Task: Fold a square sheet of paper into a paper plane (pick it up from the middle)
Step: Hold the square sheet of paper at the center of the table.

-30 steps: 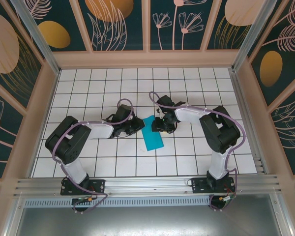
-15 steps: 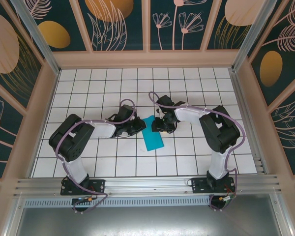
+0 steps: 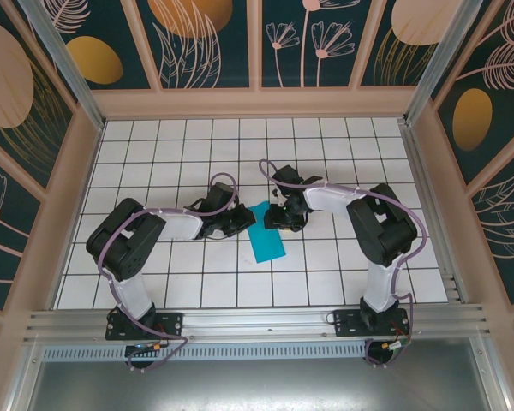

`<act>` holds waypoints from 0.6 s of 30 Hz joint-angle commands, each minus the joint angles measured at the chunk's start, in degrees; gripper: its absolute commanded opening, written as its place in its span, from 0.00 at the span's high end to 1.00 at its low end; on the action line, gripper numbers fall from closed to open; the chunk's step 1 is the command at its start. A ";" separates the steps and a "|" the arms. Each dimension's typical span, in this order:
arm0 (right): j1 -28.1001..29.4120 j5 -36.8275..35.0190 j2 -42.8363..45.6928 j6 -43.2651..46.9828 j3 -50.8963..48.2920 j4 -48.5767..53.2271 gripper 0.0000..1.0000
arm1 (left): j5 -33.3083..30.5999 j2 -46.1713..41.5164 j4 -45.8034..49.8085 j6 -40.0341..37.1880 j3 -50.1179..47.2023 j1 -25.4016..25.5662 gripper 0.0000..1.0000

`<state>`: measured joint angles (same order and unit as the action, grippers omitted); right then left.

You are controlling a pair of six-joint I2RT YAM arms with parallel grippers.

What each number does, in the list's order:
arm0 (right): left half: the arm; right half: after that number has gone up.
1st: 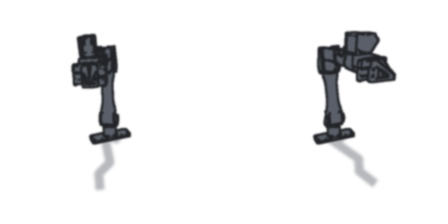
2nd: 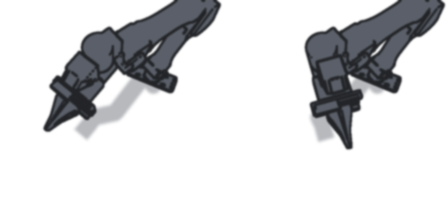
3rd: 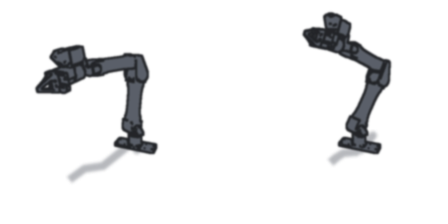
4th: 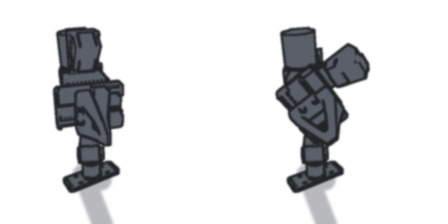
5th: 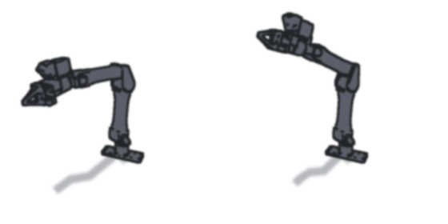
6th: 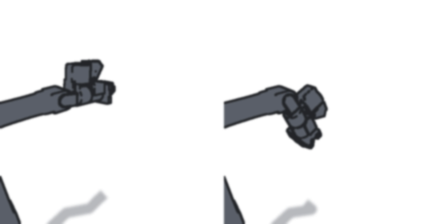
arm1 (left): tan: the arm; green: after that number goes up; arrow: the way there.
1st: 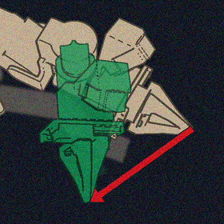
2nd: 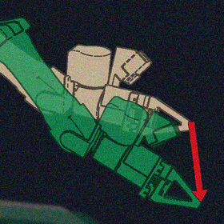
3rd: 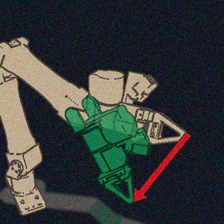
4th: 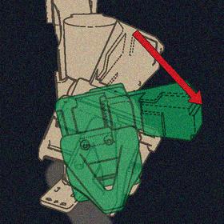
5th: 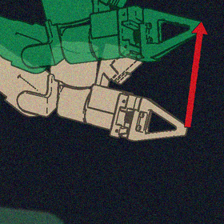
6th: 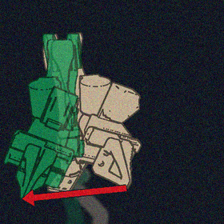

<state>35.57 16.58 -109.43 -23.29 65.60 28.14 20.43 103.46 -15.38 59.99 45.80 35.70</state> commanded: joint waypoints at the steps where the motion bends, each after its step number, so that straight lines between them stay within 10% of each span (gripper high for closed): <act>1: 0.59 -7.07 -12.51 0.11 -4.96 -5.82 0.51 | 0.23 0.51 0.19 -1.13 1.35 0.34 0.84; 18: 0.59 -7.61 -12.33 0.30 -5.46 -5.90 0.50 | -2.04 2.59 5.22 -2.40 1.68 0.86 0.88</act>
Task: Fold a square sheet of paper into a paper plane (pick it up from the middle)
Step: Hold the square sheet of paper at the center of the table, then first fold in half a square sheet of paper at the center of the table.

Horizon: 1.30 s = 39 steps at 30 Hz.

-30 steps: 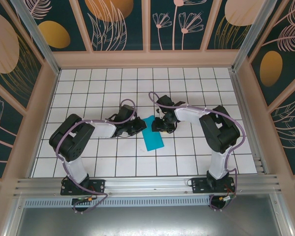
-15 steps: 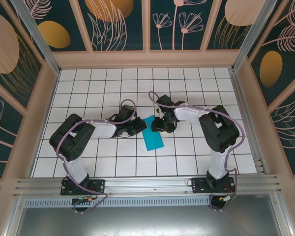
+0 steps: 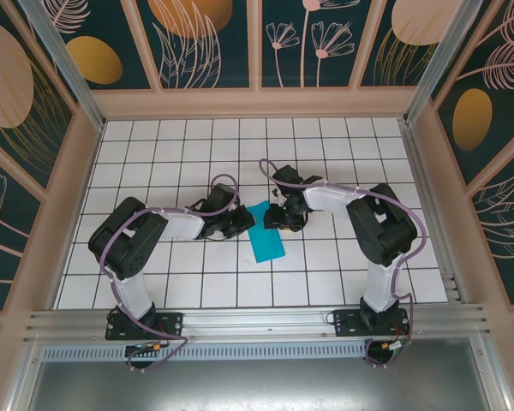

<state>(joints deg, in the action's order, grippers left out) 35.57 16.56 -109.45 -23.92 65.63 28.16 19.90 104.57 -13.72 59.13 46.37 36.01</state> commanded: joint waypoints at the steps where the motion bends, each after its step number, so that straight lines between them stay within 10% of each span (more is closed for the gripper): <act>1: 0.64 -7.58 -12.15 0.94 -5.51 -5.92 0.50 | -1.83 1.81 4.07 -1.55 1.05 0.55 0.89; 21: -3.32 0.93 14.20 -5.12 -2.97 -7.41 0.48 | -6.19 4.75 9.92 -3.30 -1.59 0.83 1.00; 31: -1.13 7.23 8.01 -7.82 -2.64 -14.26 0.98 | -7.41 4.78 10.81 -2.94 -1.90 0.85 1.00; 39: 0.41 7.83 2.55 -8.63 -1.60 -14.53 1.00 | -7.68 5.72 10.85 -1.96 -2.41 0.90 1.00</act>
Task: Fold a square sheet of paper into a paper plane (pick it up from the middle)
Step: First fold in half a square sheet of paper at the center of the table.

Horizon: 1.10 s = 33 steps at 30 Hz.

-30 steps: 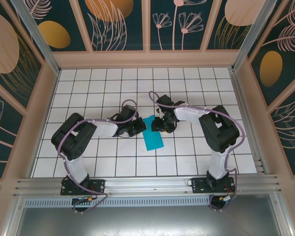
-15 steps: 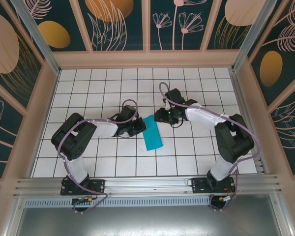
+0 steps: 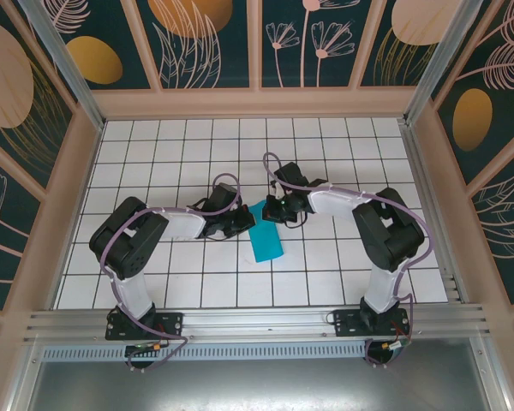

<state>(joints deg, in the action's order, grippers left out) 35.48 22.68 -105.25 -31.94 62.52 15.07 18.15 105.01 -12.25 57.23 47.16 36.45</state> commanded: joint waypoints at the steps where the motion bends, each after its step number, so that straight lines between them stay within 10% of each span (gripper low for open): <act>1: 0.64 2.05 -2.29 -0.21 1.69 -1.45 1.00 | -5.99 5.27 9.52 -0.06 -3.20 0.47 1.00; 15: 0.02 1.89 -5.75 5.35 0.21 -1.95 1.00 | -8.36 6.10 12.61 0.43 -3.98 0.49 1.00; 33: -10.05 2.14 11.80 9.47 -14.21 -7.32 1.00 | -11.65 7.06 13.63 0.58 -7.90 0.50 1.00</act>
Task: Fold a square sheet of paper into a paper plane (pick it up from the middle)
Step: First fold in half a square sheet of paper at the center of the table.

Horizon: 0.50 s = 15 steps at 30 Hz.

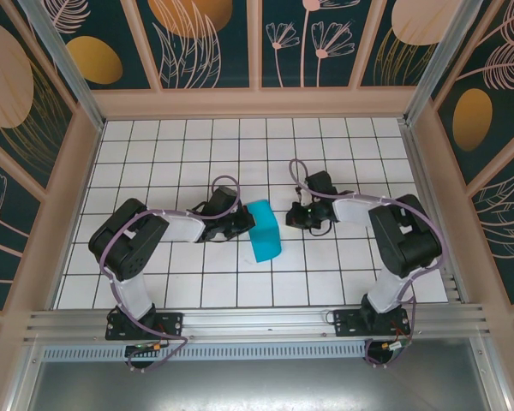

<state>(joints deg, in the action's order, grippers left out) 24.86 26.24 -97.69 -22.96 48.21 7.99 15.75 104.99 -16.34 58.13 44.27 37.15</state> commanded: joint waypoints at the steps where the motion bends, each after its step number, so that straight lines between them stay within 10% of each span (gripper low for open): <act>1: 1.21 -0.84 4.74 -0.19 0.55 -1.26 1.00 | -9.22 7.05 17.87 -0.54 -4.77 -0.19 1.00; 15: 7.66 5.34 -10.44 -2.20 10.16 -7.00 1.00 | -9.68 6.98 17.82 -2.79 -4.29 -0.13 1.00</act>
<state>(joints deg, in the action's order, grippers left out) 32.49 30.11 -106.45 -24.75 56.86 2.31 15.62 104.99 -16.32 57.60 44.29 37.15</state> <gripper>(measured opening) 0.054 0.064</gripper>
